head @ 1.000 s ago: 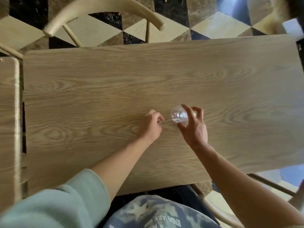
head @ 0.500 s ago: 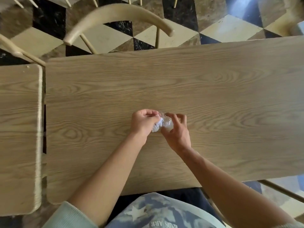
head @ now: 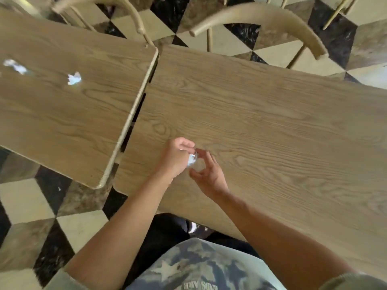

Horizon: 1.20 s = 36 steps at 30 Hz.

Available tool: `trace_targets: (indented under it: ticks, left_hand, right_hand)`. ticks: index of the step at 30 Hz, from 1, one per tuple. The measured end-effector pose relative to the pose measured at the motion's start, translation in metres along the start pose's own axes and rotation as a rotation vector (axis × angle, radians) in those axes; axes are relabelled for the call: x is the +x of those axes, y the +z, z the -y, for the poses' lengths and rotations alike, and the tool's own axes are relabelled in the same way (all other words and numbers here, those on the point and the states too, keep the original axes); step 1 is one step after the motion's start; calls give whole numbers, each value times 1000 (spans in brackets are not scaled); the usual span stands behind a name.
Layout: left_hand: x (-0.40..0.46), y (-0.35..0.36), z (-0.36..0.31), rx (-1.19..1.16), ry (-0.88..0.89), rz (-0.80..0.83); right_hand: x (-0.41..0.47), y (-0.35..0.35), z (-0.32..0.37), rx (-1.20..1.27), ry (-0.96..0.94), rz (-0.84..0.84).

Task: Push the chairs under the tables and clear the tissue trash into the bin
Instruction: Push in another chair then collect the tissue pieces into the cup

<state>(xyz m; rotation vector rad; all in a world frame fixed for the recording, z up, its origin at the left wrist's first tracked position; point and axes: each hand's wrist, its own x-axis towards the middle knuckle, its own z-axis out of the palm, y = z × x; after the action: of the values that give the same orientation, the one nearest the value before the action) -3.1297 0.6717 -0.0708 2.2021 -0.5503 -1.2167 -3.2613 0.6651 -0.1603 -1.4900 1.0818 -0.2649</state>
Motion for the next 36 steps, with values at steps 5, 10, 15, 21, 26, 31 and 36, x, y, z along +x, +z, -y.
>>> trace_targets:
  ticks: [5, 10, 15, 21, 26, 31, 36]
  left_hand:
    - [-25, -67, 41, -74, 76, -200]
    - [-52, -137, 97, -291, 91, -284]
    - [-93, -212, 156, -369, 171, -331]
    - [-142, -306, 246, -225, 226, -750]
    - [-161, -356, 333, -454, 36, -391]
    - [-152, -365, 355, -425, 108, -379]
    - [-107, -396, 340, -454, 136, -594]
  right_hand:
    - [-9, 57, 31, -106, -129, 127]
    - [-27, 123, 51, -203, -163, 185]
    - [-47, 207, 79, -285, -244, 340]
    - [-67, 311, 127, -355, -401, 462]
    - [-74, 382, 160, -434, -534, 508]
    - [-74, 421, 192, -524, -607, 656]
    - [-28, 445, 219, -573, -522, 754]
